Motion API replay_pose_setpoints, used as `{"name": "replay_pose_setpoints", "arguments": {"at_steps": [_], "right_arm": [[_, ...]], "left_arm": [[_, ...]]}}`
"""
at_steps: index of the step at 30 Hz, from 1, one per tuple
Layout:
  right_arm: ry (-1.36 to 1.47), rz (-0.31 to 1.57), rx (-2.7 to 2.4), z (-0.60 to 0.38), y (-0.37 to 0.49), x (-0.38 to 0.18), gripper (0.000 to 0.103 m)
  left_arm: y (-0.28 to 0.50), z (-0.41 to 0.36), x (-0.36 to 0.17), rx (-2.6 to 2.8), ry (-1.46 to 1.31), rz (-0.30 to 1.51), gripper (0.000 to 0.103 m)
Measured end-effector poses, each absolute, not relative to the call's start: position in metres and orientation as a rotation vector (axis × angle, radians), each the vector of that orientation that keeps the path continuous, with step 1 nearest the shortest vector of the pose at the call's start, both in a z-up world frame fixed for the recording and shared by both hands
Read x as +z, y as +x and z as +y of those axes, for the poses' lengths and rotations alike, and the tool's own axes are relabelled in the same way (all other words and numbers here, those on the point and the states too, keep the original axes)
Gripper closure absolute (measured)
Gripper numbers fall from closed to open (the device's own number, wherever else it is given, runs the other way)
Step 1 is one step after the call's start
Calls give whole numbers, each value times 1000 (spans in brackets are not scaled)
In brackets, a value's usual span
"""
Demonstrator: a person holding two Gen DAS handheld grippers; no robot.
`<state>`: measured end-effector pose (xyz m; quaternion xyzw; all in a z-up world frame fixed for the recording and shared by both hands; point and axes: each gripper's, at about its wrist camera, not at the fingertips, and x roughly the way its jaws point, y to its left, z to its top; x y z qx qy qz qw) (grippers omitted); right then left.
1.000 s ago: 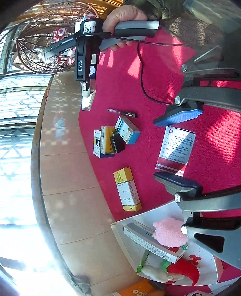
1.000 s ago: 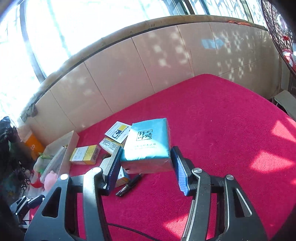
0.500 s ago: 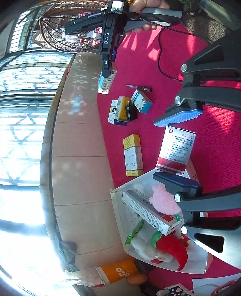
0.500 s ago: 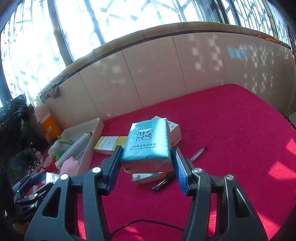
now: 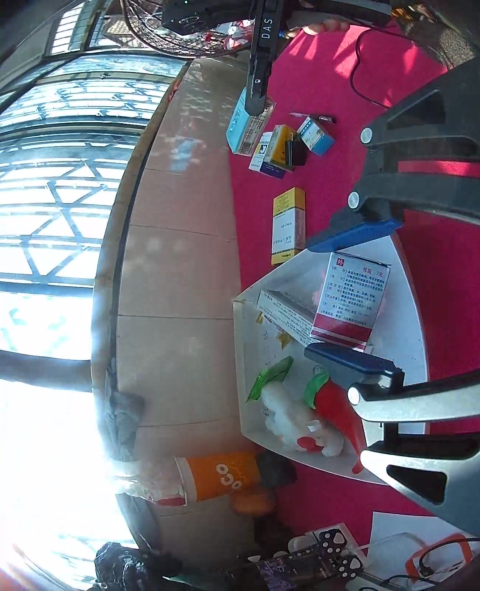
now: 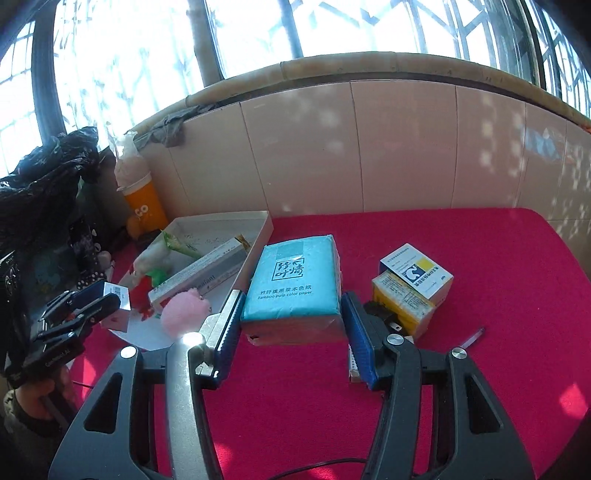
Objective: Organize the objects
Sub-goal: 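Carry the medicine box and tissue pack over the white tray and open both tools, then move both tools back toward the remaining boxes on the table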
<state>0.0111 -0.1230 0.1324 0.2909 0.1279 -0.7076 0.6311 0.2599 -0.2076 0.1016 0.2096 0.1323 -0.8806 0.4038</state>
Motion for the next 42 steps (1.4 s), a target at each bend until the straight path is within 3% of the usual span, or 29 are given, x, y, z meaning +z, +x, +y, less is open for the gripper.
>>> {"name": "replay_pose_setpoints", "arguments": {"at_steps": [9, 15, 24, 25, 26, 28, 42], "right_arm": [[704, 369, -1425, -209, 66, 136, 50], [877, 321, -1372, -274, 78, 120, 50], [1044, 243, -1346, -339, 85, 88, 48], [1053, 225, -1343, -341, 84, 84, 46], [1054, 211, -1351, -341, 83, 82, 43], [1040, 190, -1368, -335, 79, 82, 17], [897, 21, -1525, -212, -9, 130, 17]], "left_arm": [[257, -272, 116, -2168, 462, 381, 52], [260, -347, 106, -2105, 451, 629, 52], [281, -377, 95, -2031, 385, 747, 51], [282, -379, 94, -2026, 375, 756, 47], [284, -379, 93, -2017, 366, 758, 31], [287, -376, 94, -1989, 344, 737, 2], [242, -300, 128, -2134, 364, 508, 0]]}}
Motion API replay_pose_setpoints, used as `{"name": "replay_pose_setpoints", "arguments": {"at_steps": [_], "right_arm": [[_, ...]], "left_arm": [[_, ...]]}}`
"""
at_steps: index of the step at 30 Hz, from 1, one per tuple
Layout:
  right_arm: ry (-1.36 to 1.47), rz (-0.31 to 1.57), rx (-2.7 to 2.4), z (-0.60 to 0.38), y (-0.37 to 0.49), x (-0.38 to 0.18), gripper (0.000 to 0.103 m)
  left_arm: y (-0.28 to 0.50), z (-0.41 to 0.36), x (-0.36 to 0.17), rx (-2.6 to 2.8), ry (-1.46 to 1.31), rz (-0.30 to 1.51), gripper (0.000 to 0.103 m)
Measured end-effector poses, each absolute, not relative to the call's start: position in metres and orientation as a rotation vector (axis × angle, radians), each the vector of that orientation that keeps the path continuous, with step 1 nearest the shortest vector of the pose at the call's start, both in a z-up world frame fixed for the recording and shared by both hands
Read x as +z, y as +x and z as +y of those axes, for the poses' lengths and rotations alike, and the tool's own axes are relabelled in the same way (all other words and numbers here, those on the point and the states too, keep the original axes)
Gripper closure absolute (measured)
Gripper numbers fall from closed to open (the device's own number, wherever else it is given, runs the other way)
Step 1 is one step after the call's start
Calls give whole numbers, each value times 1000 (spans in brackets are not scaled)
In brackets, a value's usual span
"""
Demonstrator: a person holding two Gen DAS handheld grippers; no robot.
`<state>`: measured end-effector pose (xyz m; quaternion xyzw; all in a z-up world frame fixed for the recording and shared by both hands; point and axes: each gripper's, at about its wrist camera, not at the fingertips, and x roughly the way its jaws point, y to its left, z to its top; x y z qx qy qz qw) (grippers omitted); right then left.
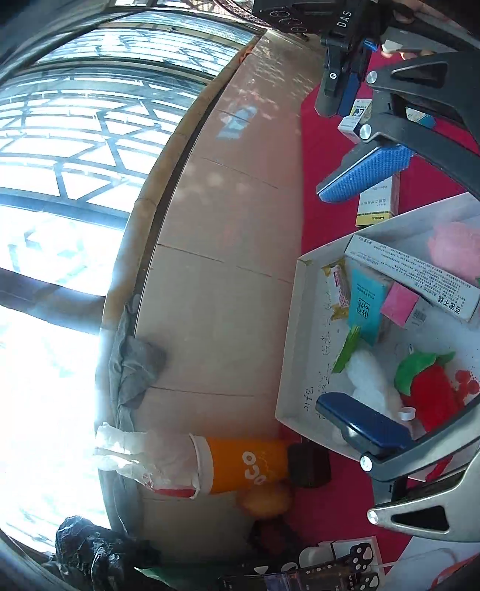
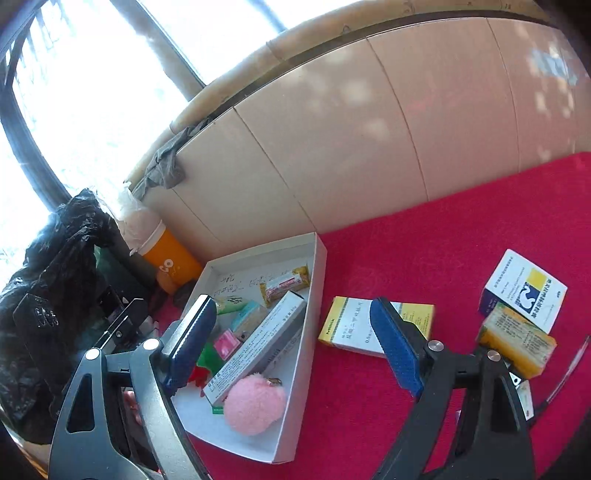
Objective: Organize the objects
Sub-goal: 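Move both tools back toward the remaining boxes on the table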
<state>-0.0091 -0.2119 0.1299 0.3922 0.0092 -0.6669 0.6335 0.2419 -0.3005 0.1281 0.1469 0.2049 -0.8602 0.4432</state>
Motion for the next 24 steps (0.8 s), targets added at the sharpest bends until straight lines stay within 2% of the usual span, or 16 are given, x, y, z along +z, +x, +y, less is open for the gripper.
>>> {"name": "replay_pose_setpoints", "arguments": {"at_steps": [6, 12, 23, 24], "right_arm": [[866, 82, -1729, -172, -88, 132, 17], [919, 293, -1812, -178, -147, 91, 17], [911, 299, -1621, -152, -121, 65, 17], [920, 316, -1619, -156, -120, 61, 20]], "left_arm": [[178, -276, 109, -2262, 563, 491, 0], [143, -260, 83, -2296, 710, 492, 0], [125, -213, 65, -2382, 800, 473, 0], [119, -207, 61, -2393, 822, 458, 0]]}}
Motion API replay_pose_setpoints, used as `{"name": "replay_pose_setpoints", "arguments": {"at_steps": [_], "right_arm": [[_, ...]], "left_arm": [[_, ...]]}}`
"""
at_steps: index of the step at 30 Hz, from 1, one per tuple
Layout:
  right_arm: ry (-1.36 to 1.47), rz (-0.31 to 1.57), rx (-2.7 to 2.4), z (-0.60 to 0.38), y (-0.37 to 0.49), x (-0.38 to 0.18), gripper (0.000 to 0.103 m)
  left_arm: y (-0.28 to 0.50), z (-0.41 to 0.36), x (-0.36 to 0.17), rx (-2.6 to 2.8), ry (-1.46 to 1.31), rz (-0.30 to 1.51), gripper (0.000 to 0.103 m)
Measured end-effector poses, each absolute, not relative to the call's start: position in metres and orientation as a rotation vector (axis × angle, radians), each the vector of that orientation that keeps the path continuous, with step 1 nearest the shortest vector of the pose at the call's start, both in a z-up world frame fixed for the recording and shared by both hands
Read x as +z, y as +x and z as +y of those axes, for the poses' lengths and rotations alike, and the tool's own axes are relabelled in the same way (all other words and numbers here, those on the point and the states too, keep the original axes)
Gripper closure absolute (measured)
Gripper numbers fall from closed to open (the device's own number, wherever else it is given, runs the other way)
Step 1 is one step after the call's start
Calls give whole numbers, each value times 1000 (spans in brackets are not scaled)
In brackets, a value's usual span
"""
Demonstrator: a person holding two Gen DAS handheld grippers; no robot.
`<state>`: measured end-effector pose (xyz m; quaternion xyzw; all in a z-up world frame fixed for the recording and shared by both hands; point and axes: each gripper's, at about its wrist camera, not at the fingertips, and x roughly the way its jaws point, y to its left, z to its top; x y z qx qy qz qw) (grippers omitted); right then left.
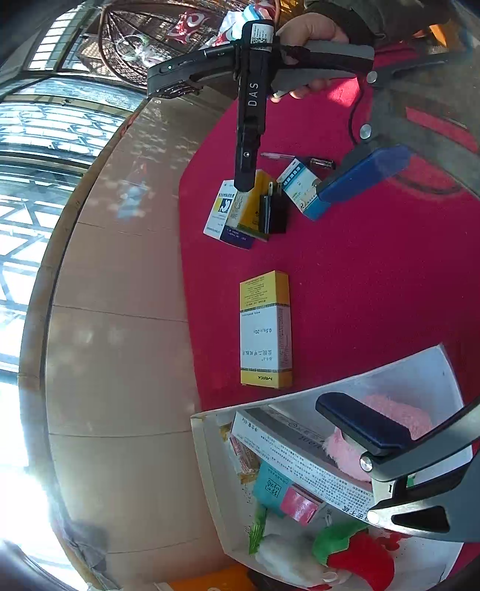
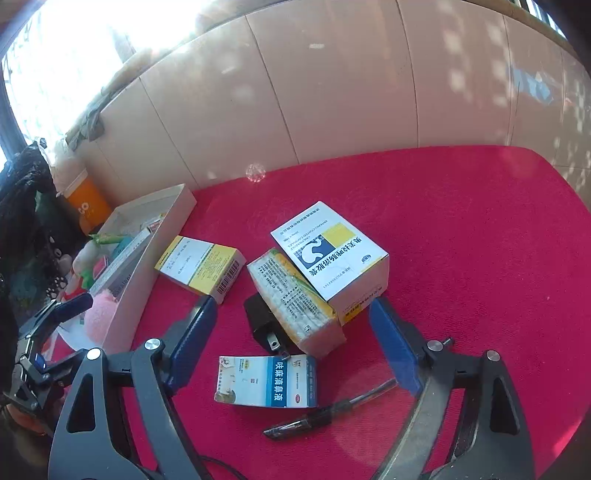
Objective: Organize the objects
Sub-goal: 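Move both tools back toward the remaining boxes on the table, then grasp the blue-white nasal drop box with the left tool while the right tool grasps the yellow-white box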
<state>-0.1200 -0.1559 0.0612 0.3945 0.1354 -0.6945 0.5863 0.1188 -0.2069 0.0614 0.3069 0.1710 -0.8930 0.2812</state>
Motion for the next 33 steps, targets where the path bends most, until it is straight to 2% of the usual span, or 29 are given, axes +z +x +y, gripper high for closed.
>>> {"name": "replay_pose_setpoints", "arguments": {"at_steps": [1, 4, 6, 8, 9, 10, 15, 18, 23, 24, 26, 27, 29, 30, 33], "right_arm": [[931, 333, -1616, -160, -119, 57, 31], [980, 374, -1592, -175, -119, 41, 46], [995, 347, -1573, -181, -119, 34, 50], [1009, 309, -1544, -184, -120, 34, 62], [1005, 300, -1544, -184, -120, 36, 75], [1004, 297, -1546, -183, -120, 37, 77], [976, 236, -1577, -161, -127, 45, 78], [936, 134, -1635, -123, -135, 64, 78], [884, 84, -1799, -53, -149, 80, 78], [898, 61, -1810, -41, -155, 78, 78], [931, 19, -1820, -25, -164, 70, 78], [950, 1, -1824, -19, -169, 65, 78], [987, -31, -1825, -13, -177, 53, 78], [1008, -45, -1822, -12, -181, 47, 78], [1058, -82, -1791, -14, -183, 31, 78]], "left_arm": [[113, -202, 58, -2403, 845, 447, 0], [101, -190, 46, -2425, 907, 438, 0], [97, -186, 41, -2429, 935, 429, 0], [94, -185, 38, -2428, 955, 420, 0], [93, -186, 38, -2428, 961, 416, 0], [91, -187, 38, -2431, 965, 413, 0], [69, -193, 39, -2461, 992, 373, 0], [47, -184, 39, -2520, 1025, 262, 0], [4, -171, 25, -2588, 1142, 139, 1], [-3, -171, 21, -2586, 1167, 129, 4], [-14, -174, 15, -2589, 1201, 155, 19], [-14, -178, 15, -2608, 1190, 201, 21], [-14, -180, 14, -2631, 1188, 261, 34], [-13, -180, 14, -2640, 1189, 262, 36], [-11, -174, 15, -2671, 1216, 218, 50]]}}
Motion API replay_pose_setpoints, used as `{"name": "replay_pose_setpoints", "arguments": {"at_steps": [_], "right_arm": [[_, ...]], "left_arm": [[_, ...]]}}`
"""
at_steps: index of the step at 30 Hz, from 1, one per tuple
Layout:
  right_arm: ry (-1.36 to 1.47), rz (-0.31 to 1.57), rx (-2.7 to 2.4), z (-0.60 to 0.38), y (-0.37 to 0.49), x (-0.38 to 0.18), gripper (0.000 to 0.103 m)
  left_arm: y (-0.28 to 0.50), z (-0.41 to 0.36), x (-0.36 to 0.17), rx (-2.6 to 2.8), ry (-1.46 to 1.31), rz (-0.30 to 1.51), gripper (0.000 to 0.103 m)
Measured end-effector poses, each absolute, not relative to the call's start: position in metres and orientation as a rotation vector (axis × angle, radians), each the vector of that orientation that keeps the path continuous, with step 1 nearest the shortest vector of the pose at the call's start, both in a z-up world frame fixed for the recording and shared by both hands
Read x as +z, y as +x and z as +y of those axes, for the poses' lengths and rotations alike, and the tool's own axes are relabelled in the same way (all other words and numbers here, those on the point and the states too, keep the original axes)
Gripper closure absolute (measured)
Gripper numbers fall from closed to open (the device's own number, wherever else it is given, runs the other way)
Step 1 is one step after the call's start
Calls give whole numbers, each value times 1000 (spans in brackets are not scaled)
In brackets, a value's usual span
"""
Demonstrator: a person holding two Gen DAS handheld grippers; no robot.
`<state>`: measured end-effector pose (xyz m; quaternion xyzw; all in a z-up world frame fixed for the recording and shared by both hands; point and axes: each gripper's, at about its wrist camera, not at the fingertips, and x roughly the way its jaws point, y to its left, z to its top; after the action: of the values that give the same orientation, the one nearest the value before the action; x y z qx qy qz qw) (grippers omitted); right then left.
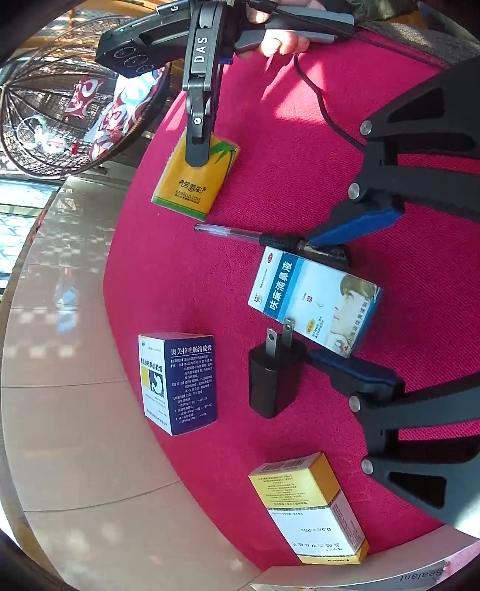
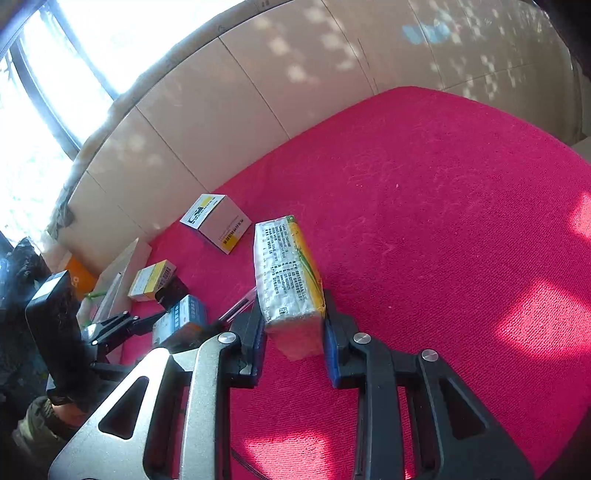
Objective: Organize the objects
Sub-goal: 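Grasp the blue-white nasal drop box with the left tool while the right tool grasps the yellow-white box, then carry the nasal drop box and yellow-white box over the white tray and open both tools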
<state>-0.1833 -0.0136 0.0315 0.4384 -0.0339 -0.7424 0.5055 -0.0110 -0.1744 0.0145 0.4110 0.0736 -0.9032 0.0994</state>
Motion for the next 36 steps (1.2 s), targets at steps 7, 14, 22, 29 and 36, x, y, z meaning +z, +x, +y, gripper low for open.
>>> {"name": "replay_pose_setpoints", "arguments": {"at_steps": [7, 14, 22, 29, 36], "right_arm": [[1056, -100, -1775, -11, -177, 20, 78], [1129, -183, -1724, -7, -188, 8, 78], [1127, -171, -1728, -11, -184, 11, 78], [1116, -158, -1729, -11, -183, 13, 80], [1037, -106, -1780, -8, -168, 29, 80]], "left_arm": [[-6, -170, 15, -2681, 1181, 252, 57], [1, -182, 13, -2660, 1131, 376, 57], [1, -185, 10, -2605, 1110, 417, 62], [0, -166, 17, -2598, 1080, 248, 66], [17, -150, 28, -2634, 993, 211, 67]]}}
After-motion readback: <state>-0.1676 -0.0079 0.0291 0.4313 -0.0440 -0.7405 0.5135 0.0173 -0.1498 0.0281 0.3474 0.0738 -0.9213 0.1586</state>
